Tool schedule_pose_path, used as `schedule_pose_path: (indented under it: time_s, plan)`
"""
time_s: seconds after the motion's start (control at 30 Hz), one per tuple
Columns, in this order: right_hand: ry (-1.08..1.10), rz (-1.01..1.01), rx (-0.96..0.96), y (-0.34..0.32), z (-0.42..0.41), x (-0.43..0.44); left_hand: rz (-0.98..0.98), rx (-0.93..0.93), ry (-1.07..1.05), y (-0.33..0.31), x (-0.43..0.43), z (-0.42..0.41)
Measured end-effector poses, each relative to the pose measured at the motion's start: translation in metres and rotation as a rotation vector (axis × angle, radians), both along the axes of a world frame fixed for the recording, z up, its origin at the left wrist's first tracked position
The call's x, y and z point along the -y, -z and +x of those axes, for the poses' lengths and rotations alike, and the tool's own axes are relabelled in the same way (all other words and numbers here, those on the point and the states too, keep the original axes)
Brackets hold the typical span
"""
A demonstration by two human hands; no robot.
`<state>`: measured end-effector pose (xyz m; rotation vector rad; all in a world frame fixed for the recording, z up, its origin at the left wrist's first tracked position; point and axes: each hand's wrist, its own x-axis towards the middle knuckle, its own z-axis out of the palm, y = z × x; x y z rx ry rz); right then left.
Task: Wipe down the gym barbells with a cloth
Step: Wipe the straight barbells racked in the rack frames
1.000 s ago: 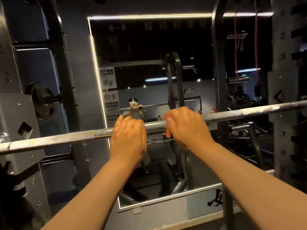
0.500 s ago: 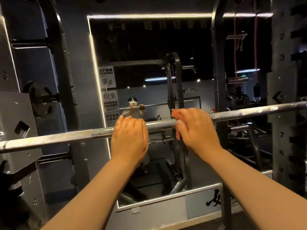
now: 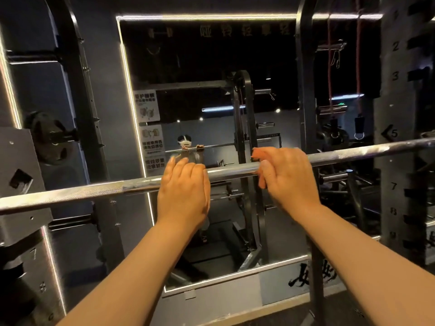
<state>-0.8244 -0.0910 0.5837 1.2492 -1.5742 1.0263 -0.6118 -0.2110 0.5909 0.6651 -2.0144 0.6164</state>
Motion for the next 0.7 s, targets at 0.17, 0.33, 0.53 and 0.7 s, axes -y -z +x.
schedule_pose_path:
  time_s: [0.17,0.33,0.53,0.7]
  plan:
    - [0.044,-0.039,0.195,0.001,0.045,0.03,0.023,-0.005,-0.033,-0.004,-0.008,-0.009]
    - [-0.069,0.207,-0.153,0.001,0.036,0.023,0.005,0.014,-0.026,-0.004,-0.008,-0.004]
    - [0.048,-0.053,0.169,0.0,0.021,0.012,0.015,0.017,-0.045,-0.004,-0.005,-0.007]
    - [-0.107,0.141,-0.072,0.01,0.045,0.028,0.041,0.051,-0.058,-0.004,-0.013,-0.023]
